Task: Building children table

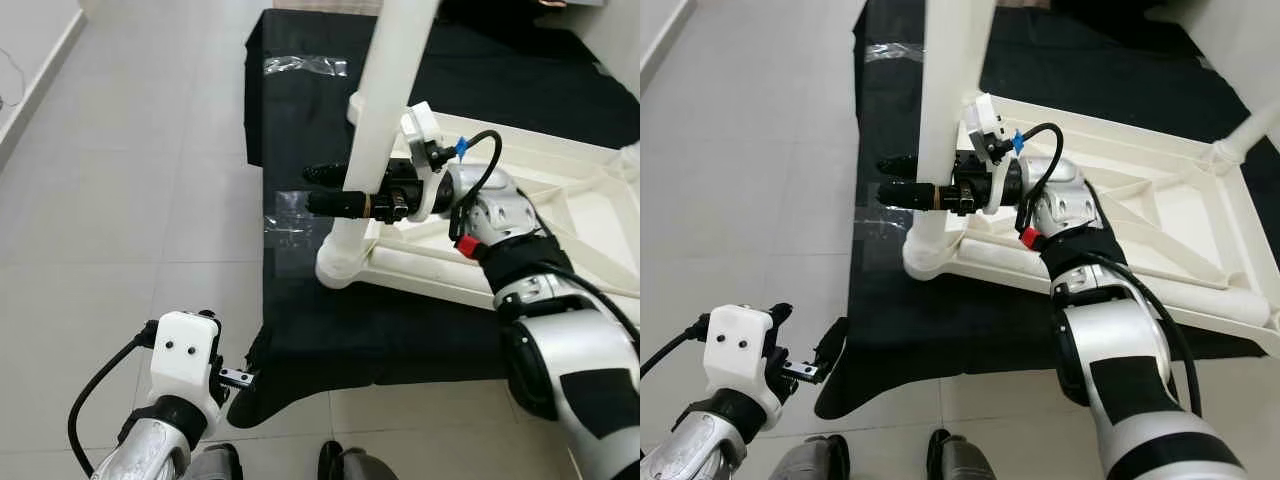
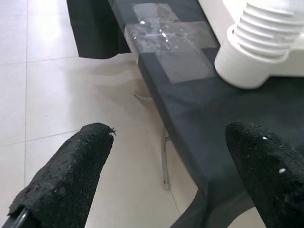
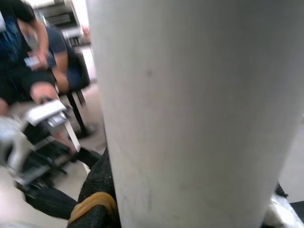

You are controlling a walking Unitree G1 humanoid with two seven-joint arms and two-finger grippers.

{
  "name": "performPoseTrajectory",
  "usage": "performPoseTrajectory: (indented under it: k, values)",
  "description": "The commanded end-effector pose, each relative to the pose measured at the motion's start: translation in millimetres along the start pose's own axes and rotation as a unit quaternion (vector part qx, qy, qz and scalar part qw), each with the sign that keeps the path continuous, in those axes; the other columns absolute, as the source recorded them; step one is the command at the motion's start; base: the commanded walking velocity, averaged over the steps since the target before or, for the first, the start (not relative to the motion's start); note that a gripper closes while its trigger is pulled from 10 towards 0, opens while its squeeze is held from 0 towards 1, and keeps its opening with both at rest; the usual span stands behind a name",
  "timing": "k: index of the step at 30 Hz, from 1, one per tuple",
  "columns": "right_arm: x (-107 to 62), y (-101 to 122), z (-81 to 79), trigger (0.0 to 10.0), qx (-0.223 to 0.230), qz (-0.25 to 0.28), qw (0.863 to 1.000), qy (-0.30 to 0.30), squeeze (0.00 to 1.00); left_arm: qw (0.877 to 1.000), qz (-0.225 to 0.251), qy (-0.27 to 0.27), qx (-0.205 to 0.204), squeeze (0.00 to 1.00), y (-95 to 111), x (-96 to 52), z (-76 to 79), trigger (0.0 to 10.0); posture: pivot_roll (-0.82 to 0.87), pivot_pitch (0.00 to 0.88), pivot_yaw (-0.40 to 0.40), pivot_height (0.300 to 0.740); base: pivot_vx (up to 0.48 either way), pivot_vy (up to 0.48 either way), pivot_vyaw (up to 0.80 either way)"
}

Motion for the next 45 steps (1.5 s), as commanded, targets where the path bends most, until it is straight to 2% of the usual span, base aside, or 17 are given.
performPoseTrajectory:
  k: [1,6,8,11,13,15,20,22,24,26,27,29,31,38,41,43,45]
  values:
    - [4.7,-22,-7.5,10.0,0.056,-0.007,0.998,0.038,0.0,1.0,-0.017,-0.006,-0.007,0.0,-7,-0.9,2.4,10.0,0.16,0.272,-0.141,0.74,0.0,0.0,0.0]
    - [5.5,-26,-10.3,10.0,0.052,-0.005,0.998,0.044,0.0,1.0,-0.017,-0.007,-0.007,0.0,-7,0.0,2.4,10.0,0.17,0.272,-0.138,0.74,0.0,0.0,0.0]
    - [6.3,-31,-10.6,10.0,0.043,-0.015,0.998,0.043,0.0,1.0,-0.017,-0.007,-0.007,0.0,-7,0.3,2.3,10.0,0.17,0.272,-0.138,0.74,0.0,0.0,0.0]
    - [8.8,-40,-12.1,10.0,0.0,-0.052,0.998,0.041,0.0,1.0,-0.016,-0.007,-0.005,0.0,-6,1.0,1.5,10.0,0.17,0.269,-0.135,0.74,0.0,0.0,0.0]
    - [9.2,-41,-12.8,10.0,-0.012,-0.065,0.997,0.04,0.0,1.0,-0.016,-0.008,-0.005,0.0,-7,1.2,1.3,10.0,0.16,0.268,-0.134,0.74,0.0,0.0,0.0]
    - [9.6,-43,-17.8,10.0,-0.019,-0.082,0.995,0.047,0.0,1.0,-0.015,-0.008,-0.004,0.0,-7,1.7,1.3,10.0,0.16,0.266,-0.132,0.74,0.0,0.0,0.0]
    - [11.0,-43,-18.1,10.0,-0.023,-0.085,0.996,0.034,0.0,1.0,-0.015,-0.009,-0.004,0.0,-6,2.1,1.6,10.0,0.16,0.263,-0.133,0.74,0.0,0.0,0.0]
    - [12.8,-46,-13.1,10.0,-0.025,-0.088,0.996,-0.011,0.0,1.0,-0.014,-0.008,-0.005,0.0,-6,3.3,2.3,10.0,0.15,0.26,-0.135,0.74,0.0,0.0,0.0]
    - [12.9,-47,-12.1,10.0,-0.023,-0.088,0.996,-0.022,0.0,1.0,-0.013,-0.008,-0.005,0.0,-6,3.9,2.6,10.0,0.15,0.26,-0.136,0.74,0.0,0.0,0.0]
    - [11.9,-54,-3.4,10.0,-0.018,-0.086,0.992,-0.087,0.0,1.0,-0.012,-0.009,-0.005,0.0,-6,4.7,3.7,10.0,0.15,0.257,-0.141,0.74,0.0,0.0,0.0]
    - [11.9,-54,-3.4,10.0,-0.018,-0.086,0.992,-0.087,0.0,1.0,-0.012,-0.009,-0.005,0.0,-6,4.7,3.7,10.0,0.15,0.257,-0.141,0.74,0.0,0.0,0.0]
    - [7.7,-55,7.9,10.0,-0.015,-0.071,0.984,-0.166,0.0,1.0,-0.01,-0.009,-0.005,0.0,-5,5.0,4.5,10.0,0.14,0.255,-0.143,0.74,0.0,0.0,0.0]
    - [2.7,-53,14.7,10.0,-0.016,-0.042,0.975,-0.218,0.0,1.0,-0.009,-0.009,-0.005,0.0,-5,5.4,5.2,10.0,0.14,0.252,-0.143,0.74,0.0,0.0,0.0]
    - [-3.0,-49,14.5,10.0,-0.018,-0.011,0.968,-0.251,0.0,1.0,-0.007,-0.01,-0.006,0.0,-5,6.2,5.4,10.0,0.14,0.253,-0.142,0.74,0.0,0.0,0.0]
    - [-6.1,-54,3.4,10.0,-0.025,-0.002,0.961,-0.275,0.0,1.0,-0.003,-0.01,-0.006,0.0,-3,9.3,4.8,10.0,0.13,0.248,-0.138,0.74,0.0,0.0,0.0]
    - [-6.1,-54,3.4,10.0,-0.025,-0.002,0.961,-0.275,0.0,1.0,-0.003,-0.01,-0.006,0.0,-3,9.3,4.8,10.0,0.13,0.248,-0.138,0.74,0.0,0.0,0.0]
    - [-6.1,-55,3.8,10.0,-0.026,0.001,0.948,-0.318,0.0,1.0,-0.002,-0.01,-0.005,0.0,-3,10.1,5.1,10.0,0.13,0.244,-0.138,0.74,0.0,0.0,0.0]
Point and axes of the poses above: a point about 5 cm out from each wrist's last joint towards the gripper, its own x axis pointing out of the wrist towards the gripper, its own y axis along the axis of the wrist's last joint, z = x × y, the point moved 2 cm from there along x, pointing out of the wrist towards the gripper, and after that the axes turned 6 degrees about x, right-handed, at the moved point
